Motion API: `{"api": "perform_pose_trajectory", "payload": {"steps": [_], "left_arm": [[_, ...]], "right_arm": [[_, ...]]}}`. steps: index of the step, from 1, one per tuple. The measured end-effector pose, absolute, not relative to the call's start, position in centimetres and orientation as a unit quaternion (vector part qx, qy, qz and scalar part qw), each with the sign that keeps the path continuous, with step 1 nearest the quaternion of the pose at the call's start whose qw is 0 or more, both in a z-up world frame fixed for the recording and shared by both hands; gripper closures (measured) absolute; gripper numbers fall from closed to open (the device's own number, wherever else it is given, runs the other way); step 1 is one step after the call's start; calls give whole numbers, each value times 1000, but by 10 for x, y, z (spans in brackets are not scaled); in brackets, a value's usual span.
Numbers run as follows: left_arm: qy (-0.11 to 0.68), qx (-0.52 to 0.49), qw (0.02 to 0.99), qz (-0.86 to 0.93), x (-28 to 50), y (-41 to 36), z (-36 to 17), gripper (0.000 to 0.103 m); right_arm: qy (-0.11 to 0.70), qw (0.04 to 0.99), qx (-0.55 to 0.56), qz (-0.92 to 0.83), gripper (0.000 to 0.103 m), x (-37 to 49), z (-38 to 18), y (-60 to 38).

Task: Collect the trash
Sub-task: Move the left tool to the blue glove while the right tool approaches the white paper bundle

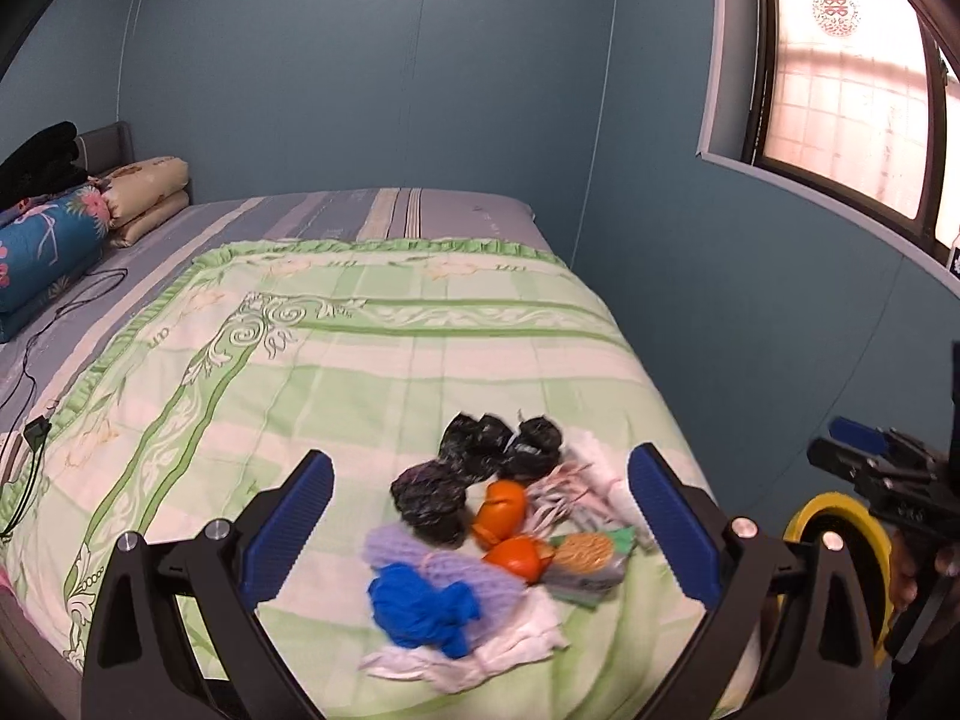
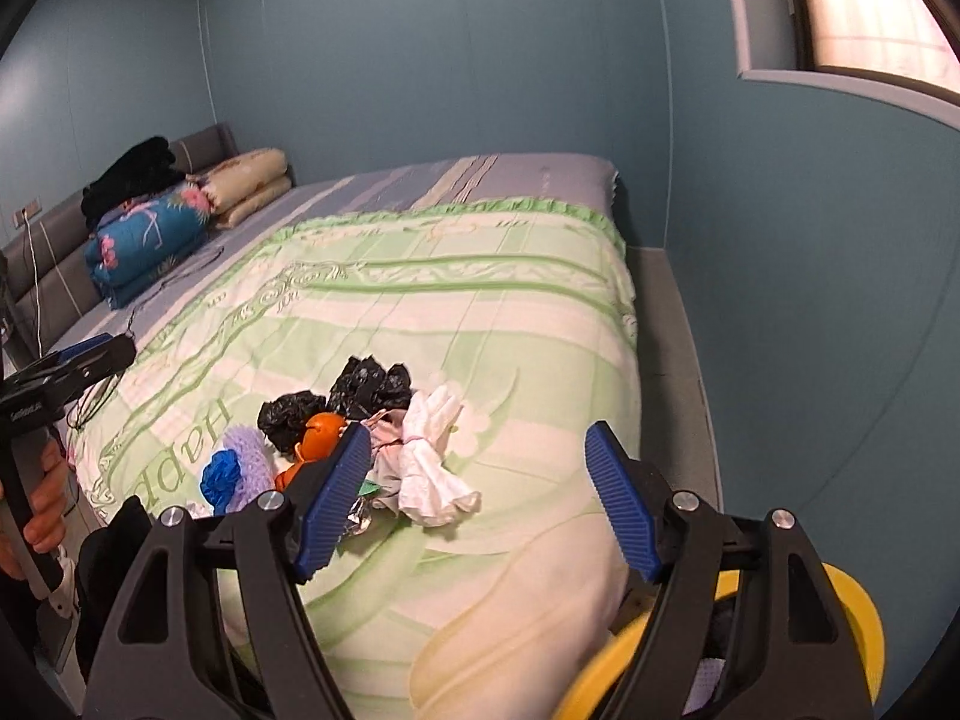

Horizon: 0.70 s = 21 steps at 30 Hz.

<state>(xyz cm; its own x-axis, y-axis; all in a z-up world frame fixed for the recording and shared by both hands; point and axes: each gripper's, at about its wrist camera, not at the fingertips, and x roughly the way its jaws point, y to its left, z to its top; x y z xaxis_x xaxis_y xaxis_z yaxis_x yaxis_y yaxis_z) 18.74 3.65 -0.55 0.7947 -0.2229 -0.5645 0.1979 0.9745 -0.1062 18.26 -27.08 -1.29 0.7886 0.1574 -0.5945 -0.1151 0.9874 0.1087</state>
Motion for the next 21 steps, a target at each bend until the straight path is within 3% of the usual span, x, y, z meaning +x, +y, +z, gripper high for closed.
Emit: {"api": "perform_pose_trajectory", "payload": {"steps": [16, 21], "left_arm": [[384, -16, 914, -127, 199, 84, -78, 8], [419, -24, 896, -141, 204, 91, -99, 8]], "right_arm": [[390, 916, 0, 94, 33, 257, -69, -217], [419, 904, -7, 87, 37, 276, -88, -216]]}}
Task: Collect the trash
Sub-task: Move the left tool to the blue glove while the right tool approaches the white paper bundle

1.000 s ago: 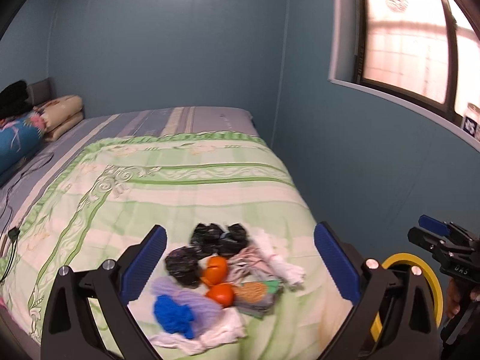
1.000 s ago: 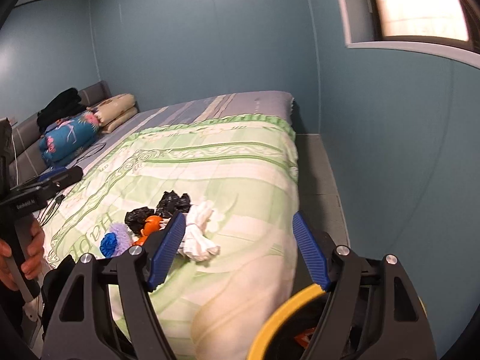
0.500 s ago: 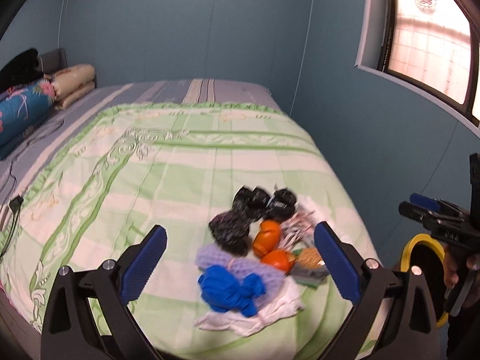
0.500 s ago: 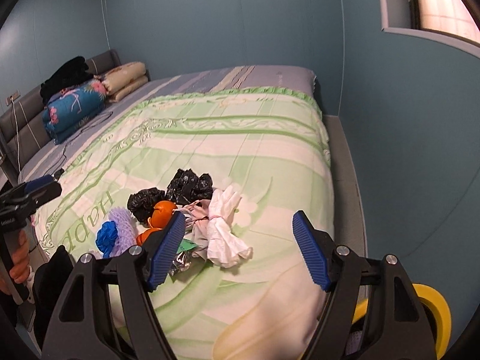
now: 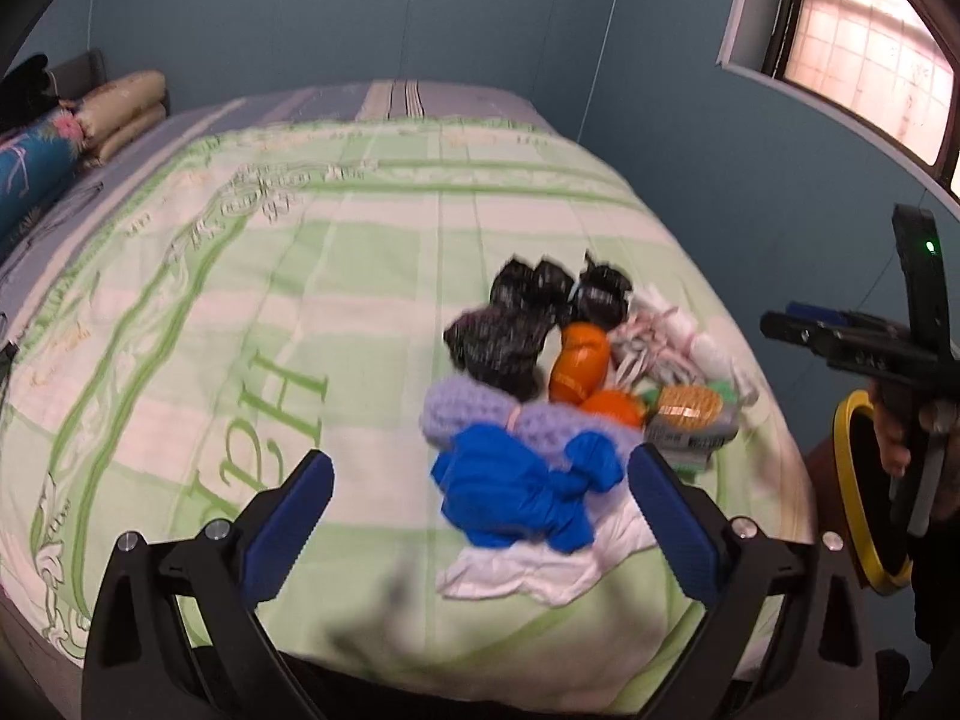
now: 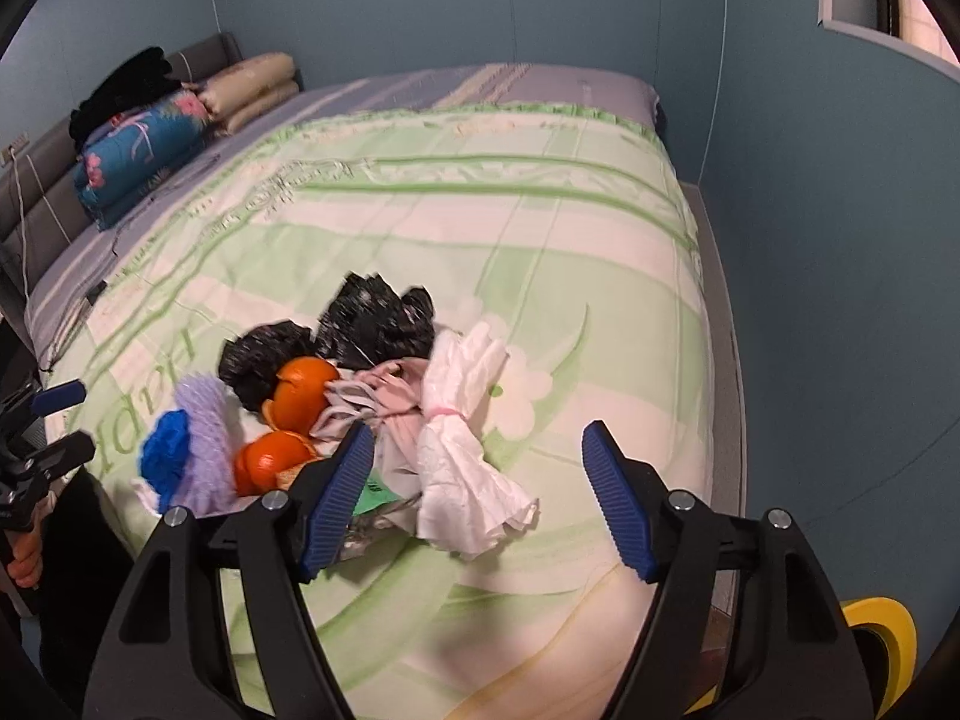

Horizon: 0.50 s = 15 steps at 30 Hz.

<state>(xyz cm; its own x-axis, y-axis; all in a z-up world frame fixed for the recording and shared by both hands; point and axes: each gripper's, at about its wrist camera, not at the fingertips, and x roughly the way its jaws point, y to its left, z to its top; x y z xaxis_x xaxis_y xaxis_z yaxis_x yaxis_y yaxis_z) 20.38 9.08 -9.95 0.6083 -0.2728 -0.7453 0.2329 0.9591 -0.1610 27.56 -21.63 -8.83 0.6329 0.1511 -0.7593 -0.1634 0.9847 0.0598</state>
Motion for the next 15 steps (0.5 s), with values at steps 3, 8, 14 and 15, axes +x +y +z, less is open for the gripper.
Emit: {"api": "perform_pose_trajectory", "payload": {"steps": [3, 8, 14, 15], "left_arm": [[436, -44, 885, -156, 209, 95, -107, 8], [465, -59, 869, -161, 219, 98, -118, 8], [501, -55, 849, -155, 228, 94, -130, 8], [506, -55, 846, -157, 229, 94, -131, 8]], "right_arm": [[440, 894, -10, 83, 41, 287, -102, -215], [462, 884, -14, 79, 43, 302, -116, -210], [479, 874, -22, 78, 46, 315, -130, -202], [481, 873, -23, 78, 46, 317, -132, -202]]}}
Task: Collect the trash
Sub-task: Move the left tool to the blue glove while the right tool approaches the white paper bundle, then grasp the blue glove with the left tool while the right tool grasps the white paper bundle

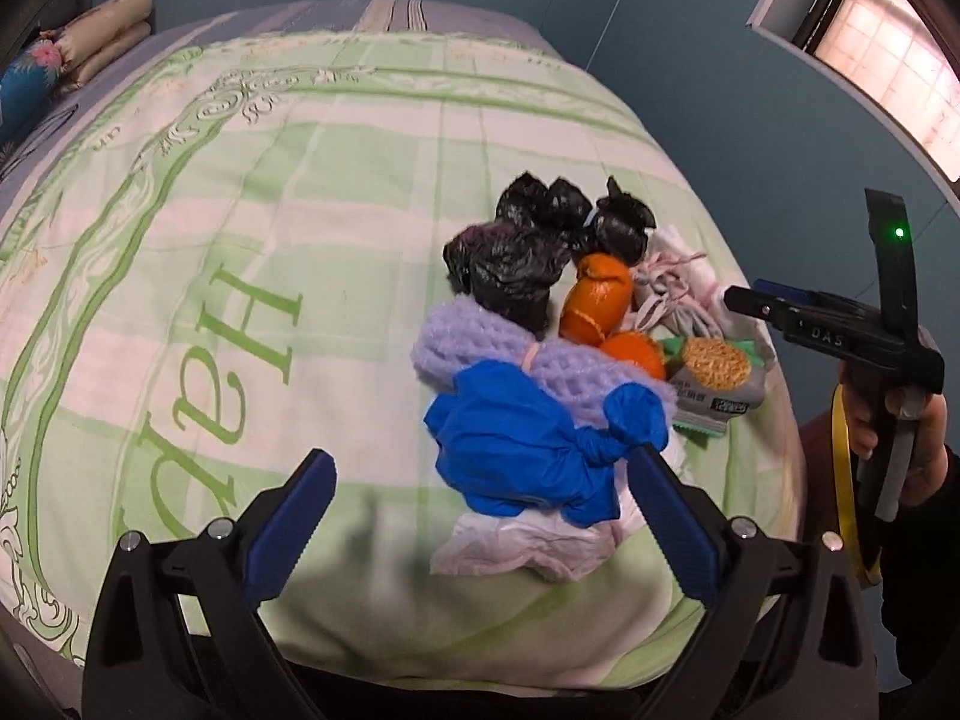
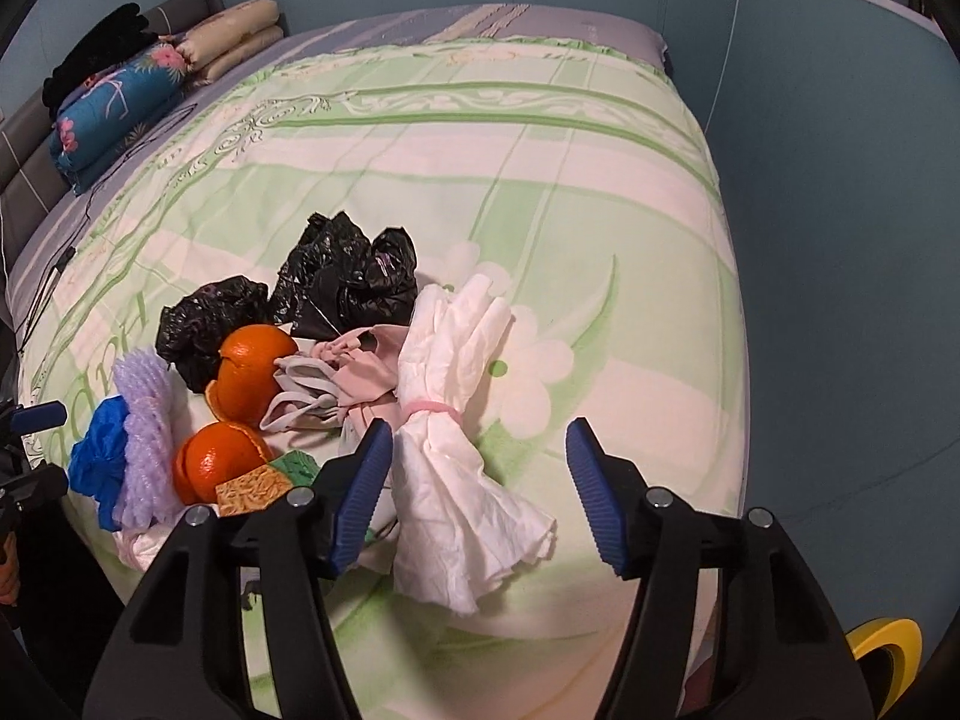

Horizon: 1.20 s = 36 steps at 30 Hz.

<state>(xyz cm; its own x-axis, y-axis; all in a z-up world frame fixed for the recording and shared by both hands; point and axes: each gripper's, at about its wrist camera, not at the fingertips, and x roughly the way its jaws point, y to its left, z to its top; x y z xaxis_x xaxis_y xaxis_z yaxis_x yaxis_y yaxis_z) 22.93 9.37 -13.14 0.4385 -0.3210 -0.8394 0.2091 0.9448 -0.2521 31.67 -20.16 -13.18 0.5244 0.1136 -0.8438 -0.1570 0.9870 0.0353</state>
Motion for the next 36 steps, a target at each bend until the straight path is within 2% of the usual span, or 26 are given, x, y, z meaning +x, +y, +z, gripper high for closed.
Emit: {"api": "perform_pose_trajectory", "payload": {"steps": [3, 5, 10, 18, 20, 23, 26, 36], "left_arm": [[512, -49, 842, -164, 232, 90, -133, 12], [516, -39, 839, -167, 234, 86, -134, 19], [530, -33, 828, -179, 243, 75, -139, 28], [537, -37, 821, -192, 246, 69, -143, 62], [539, -44, 820, -188, 246, 72, -143, 74], [541, -61, 817, -188, 246, 81, -143, 86], [541, -70, 817, -186, 244, 87, -144, 89], [521, -86, 828, -186, 237, 96, -136, 94]], "right_arm": [[490, 868, -21, 81, 47, 321, -138, -200], [496, 864, -22, 82, 51, 325, -142, -198], [515, 853, -6, 86, 53, 334, -152, -199], [527, 845, -18, 94, 60, 337, -160, -189], [530, 842, -17, 97, 71, 337, -161, -189], [529, 842, -18, 106, 81, 334, -159, -186], [523, 845, -33, 107, 85, 329, -155, -181], [508, 854, -7, 110, 86, 313, -135, -193]]}}
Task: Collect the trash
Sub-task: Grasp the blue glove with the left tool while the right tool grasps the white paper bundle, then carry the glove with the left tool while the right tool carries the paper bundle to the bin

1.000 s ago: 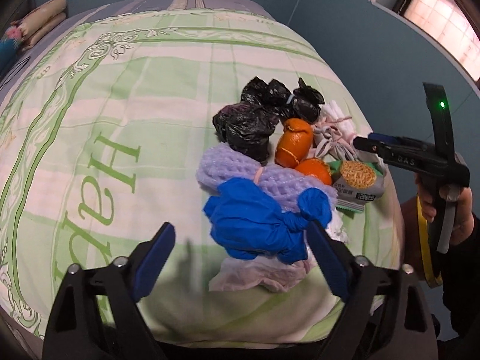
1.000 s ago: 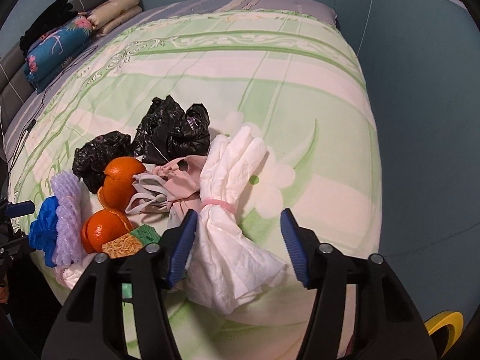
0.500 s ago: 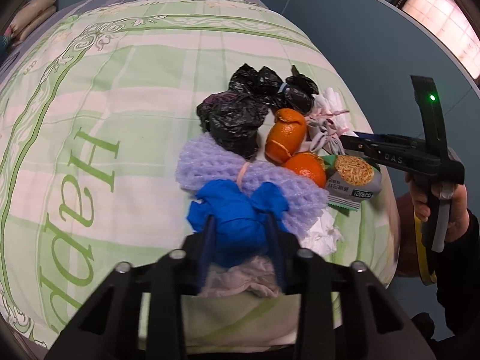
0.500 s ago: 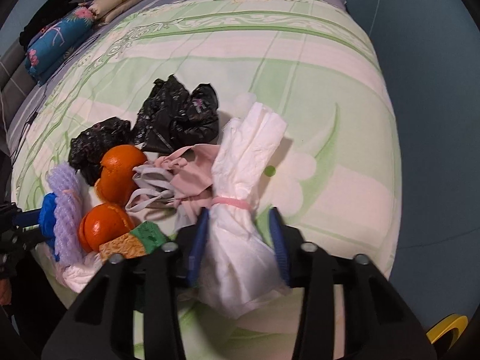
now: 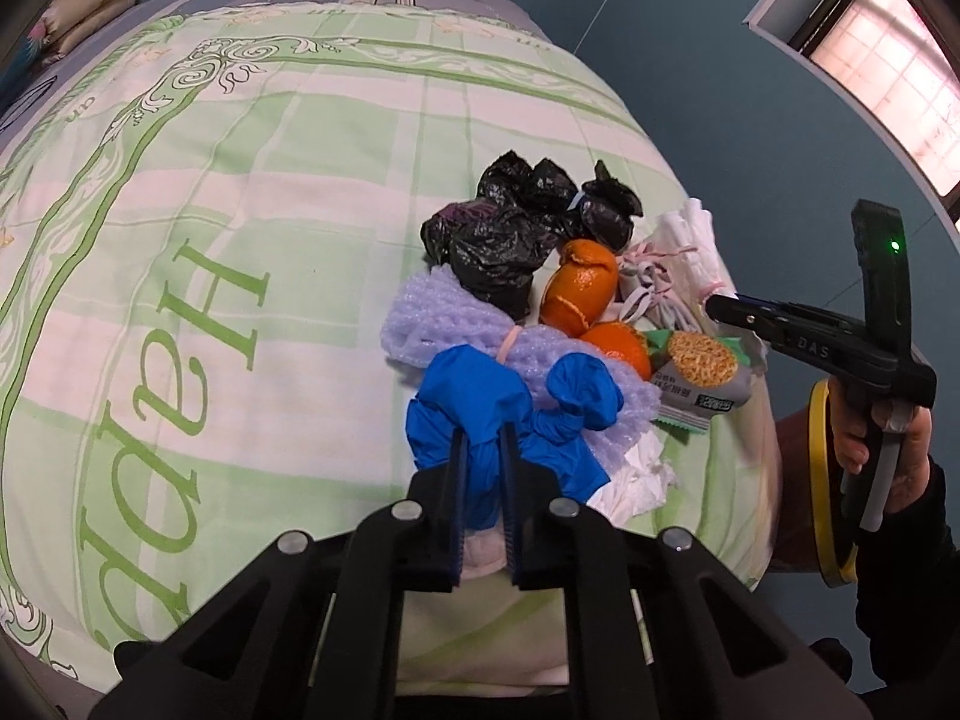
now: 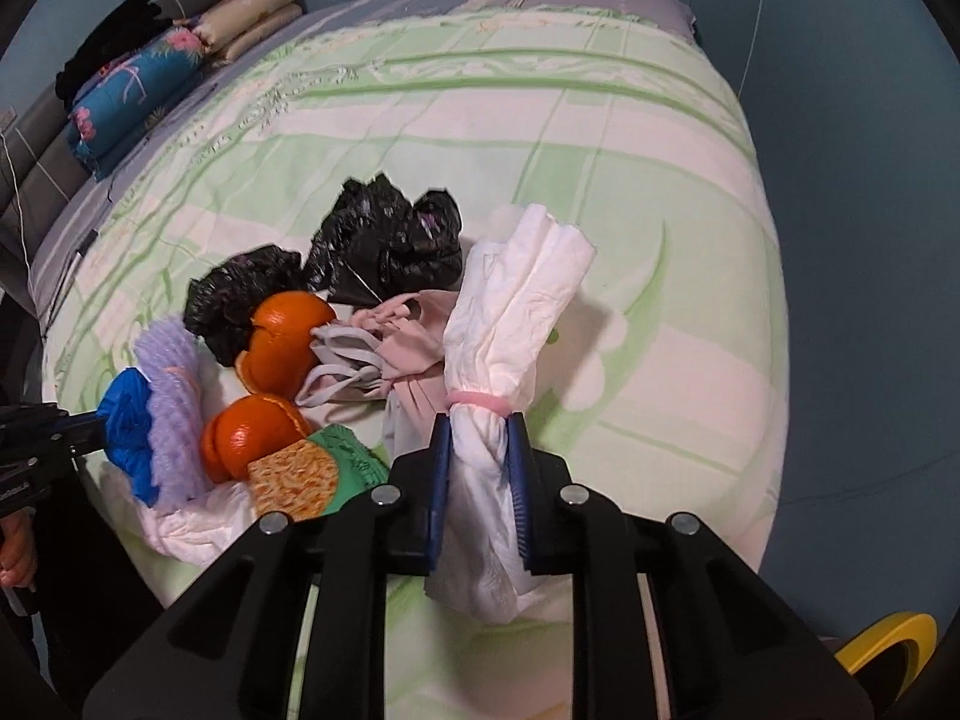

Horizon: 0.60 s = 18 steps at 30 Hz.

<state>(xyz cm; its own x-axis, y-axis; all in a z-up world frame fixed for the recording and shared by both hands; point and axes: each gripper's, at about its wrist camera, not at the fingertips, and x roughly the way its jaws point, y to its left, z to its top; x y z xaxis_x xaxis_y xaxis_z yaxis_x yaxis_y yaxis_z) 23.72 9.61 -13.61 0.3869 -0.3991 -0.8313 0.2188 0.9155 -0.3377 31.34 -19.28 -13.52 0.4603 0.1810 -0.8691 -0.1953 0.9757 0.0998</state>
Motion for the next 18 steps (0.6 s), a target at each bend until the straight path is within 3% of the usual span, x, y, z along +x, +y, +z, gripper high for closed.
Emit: {"api": "perform_pose_trajectory", "payload": {"steps": [18], "left_arm": [[450, -124, 869, -165, 209, 125, -86, 94]], "right_arm": [[447, 884, 10, 134, 86, 259, -77, -205]]}}
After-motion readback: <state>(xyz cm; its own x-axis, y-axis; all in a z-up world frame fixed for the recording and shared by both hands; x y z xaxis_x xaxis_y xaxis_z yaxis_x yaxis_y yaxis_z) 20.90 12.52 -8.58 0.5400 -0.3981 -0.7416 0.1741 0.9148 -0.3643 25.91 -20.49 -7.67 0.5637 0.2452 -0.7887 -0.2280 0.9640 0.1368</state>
